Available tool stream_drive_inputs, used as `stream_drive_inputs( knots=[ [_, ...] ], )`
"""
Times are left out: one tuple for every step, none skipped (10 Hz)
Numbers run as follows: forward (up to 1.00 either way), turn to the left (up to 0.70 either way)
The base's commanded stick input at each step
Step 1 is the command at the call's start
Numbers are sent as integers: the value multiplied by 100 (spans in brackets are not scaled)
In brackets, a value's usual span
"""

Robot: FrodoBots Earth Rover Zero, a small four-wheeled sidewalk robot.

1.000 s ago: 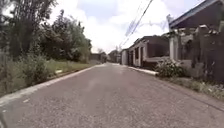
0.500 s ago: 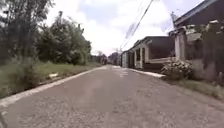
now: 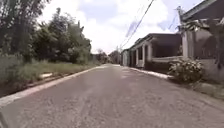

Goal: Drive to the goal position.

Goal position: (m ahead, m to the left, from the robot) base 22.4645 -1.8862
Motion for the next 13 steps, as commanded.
stream_drive_inputs(
  knots=[
    [100, 0],
    [100, 0],
    [100, 0],
    [100, 0],
    [100, 3],
    [100, 25],
    [100, 20],
    [100, 0],
    [100, 0],
    [100, 0],
    [100, 0],
    [100, 0],
    [100, 0]
  ],
)
